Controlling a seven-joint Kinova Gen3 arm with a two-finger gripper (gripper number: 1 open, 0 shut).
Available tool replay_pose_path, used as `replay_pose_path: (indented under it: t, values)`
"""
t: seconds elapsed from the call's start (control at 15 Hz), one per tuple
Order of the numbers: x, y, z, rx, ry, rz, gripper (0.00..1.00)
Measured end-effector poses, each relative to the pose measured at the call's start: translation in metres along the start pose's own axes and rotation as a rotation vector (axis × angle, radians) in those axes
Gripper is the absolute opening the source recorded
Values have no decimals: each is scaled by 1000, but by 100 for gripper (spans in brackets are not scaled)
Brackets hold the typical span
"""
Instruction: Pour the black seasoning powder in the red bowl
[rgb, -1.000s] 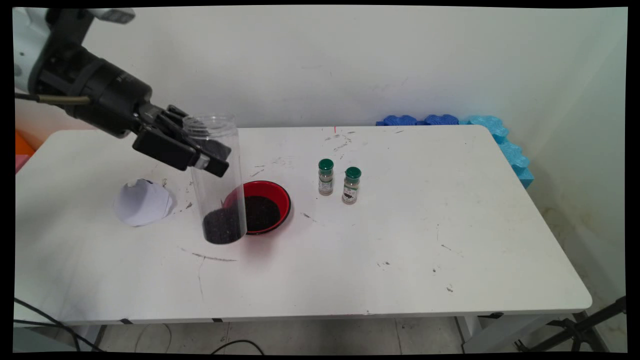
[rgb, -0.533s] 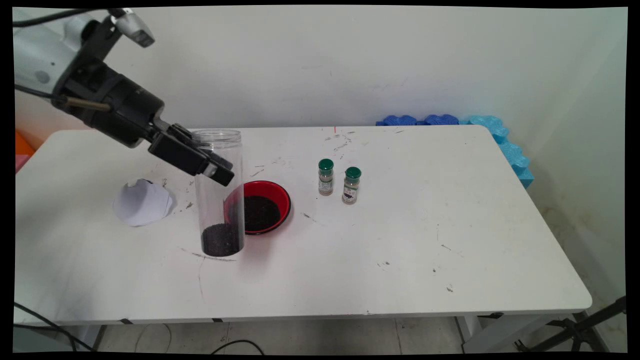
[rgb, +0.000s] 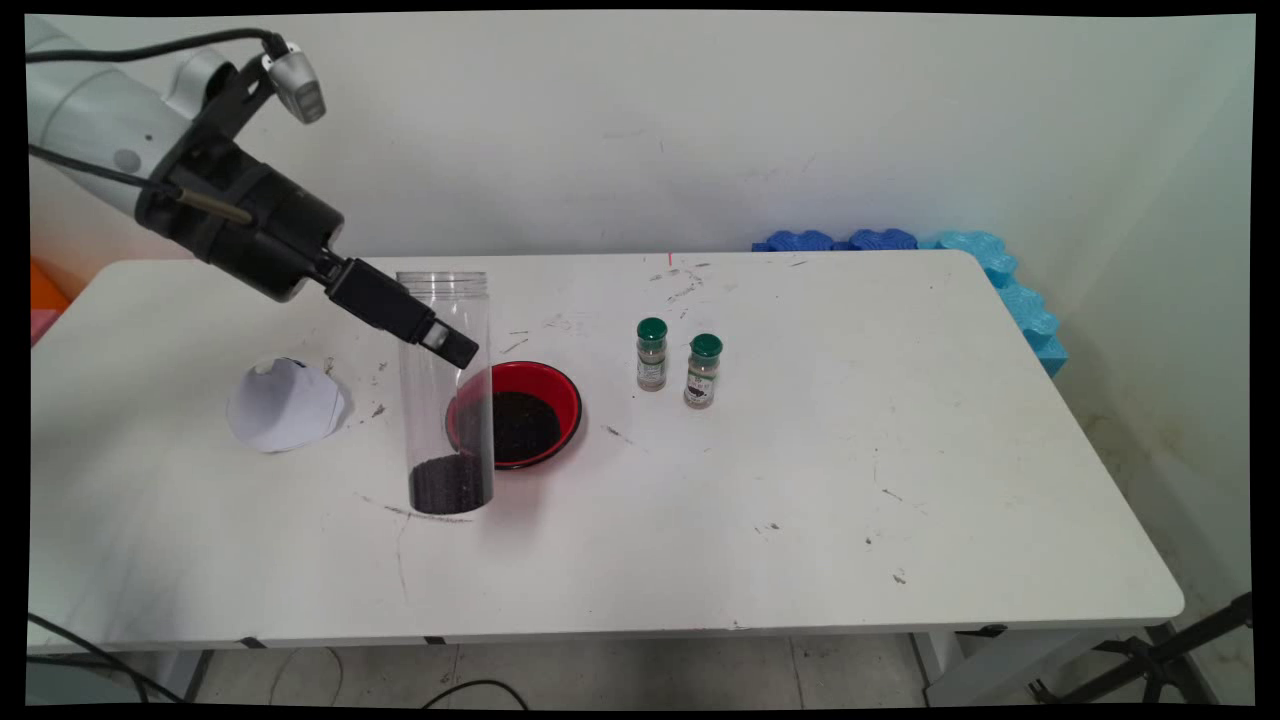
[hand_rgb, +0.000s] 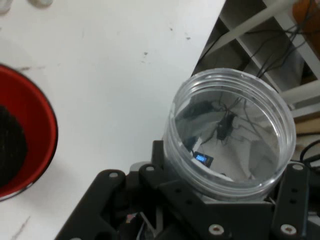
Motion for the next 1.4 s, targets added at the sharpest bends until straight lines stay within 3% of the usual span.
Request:
replay_pose_path:
  t: [0.47,1.4]
  values:
    - [-6,-18,1,13,0,-208,0]
    - [-10,-47,7,-39,51,-740,0]
